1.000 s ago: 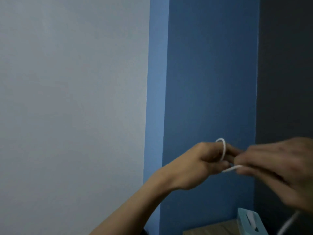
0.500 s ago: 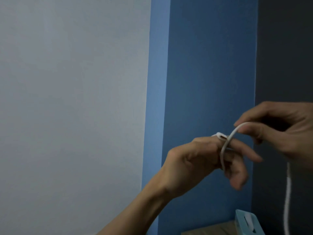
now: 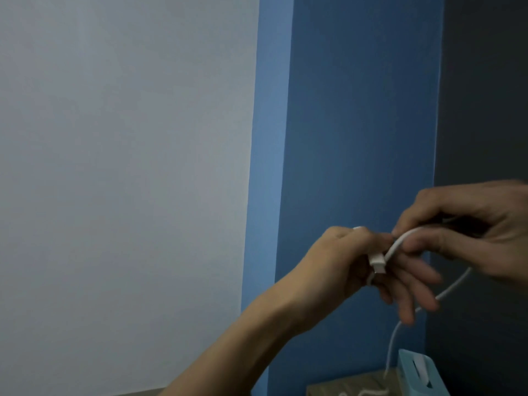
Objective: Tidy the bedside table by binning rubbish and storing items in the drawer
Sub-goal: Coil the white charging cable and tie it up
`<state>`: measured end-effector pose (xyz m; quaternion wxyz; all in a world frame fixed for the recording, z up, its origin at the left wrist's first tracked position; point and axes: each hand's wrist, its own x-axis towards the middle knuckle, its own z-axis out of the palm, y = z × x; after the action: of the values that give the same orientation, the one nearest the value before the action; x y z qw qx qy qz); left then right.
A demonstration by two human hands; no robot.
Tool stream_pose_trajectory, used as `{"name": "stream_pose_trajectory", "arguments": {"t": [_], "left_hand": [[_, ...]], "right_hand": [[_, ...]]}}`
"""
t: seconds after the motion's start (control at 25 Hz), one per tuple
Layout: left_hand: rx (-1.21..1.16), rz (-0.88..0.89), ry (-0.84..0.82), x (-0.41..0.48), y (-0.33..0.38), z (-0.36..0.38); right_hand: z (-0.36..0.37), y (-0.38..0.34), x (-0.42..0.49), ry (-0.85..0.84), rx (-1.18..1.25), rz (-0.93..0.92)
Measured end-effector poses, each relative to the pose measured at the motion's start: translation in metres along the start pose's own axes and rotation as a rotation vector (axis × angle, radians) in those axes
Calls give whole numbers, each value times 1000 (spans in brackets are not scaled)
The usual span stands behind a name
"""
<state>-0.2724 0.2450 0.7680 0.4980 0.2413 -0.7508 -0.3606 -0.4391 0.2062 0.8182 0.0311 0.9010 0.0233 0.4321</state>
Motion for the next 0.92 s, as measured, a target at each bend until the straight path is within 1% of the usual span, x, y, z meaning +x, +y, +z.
{"name": "stream_pose_trajectory", "arguments": {"t": [0.16,0.28,0.32,0.4,0.52,0.68,0.76,0.92], "left_hand": [[-97,-28,-26,-7,5,4],[-74,-73,-10,-12,-2,-3],[-44,-78,-36,-13,-2,-4],[-42,-58,-140,-16,-2,-2],[-64,-3,-217,-19,2,3],[-54,84,-273,-18,3,2],[-48,121,-266,-16,2,1],[-160,133,-239,-12,0,5]], "right_hand": [[-4,-5,-2,-44,-61,-21],[-2,-11,-2,-65,-95,-30],[0,-11,-1,-46,-101,-37],[2,-8,1,25,-72,-34],[4,1,2,135,106,60],[20,10,-2,206,292,140],[32,9,-6,218,417,227],[60,11,-16,224,764,489]]}}
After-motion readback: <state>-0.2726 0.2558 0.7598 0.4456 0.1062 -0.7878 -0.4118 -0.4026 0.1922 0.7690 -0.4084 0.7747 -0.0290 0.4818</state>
